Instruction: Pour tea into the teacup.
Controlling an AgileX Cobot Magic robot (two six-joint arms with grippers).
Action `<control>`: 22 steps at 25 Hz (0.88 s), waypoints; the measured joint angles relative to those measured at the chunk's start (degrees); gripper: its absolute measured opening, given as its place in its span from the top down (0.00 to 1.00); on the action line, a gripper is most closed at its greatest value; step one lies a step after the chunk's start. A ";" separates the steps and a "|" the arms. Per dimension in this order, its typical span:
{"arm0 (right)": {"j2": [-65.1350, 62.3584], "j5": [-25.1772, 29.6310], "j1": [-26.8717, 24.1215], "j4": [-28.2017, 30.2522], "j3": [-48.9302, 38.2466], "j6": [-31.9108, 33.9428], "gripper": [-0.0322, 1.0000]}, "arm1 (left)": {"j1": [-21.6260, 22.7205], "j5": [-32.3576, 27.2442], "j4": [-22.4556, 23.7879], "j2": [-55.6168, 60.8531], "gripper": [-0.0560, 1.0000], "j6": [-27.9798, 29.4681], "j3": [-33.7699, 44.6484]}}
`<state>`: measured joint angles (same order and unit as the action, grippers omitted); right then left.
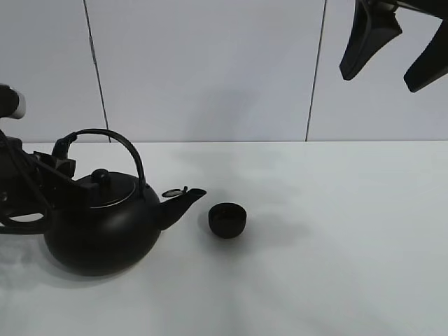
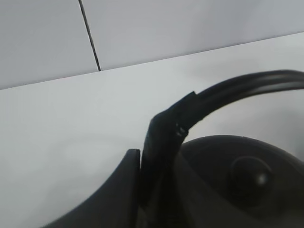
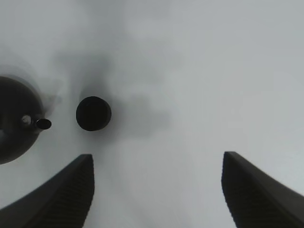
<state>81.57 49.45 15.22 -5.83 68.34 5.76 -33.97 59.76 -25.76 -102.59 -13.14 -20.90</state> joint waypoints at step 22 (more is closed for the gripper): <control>0.00 -0.14 0.00 0.00 0.00 0.00 0.47 | -0.06 5.19 0.62 0.59 0.65 2.34 1.83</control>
<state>81.57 49.31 15.22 -5.83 68.34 5.76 -34.03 64.95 -25.14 -102.01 -10.80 -19.07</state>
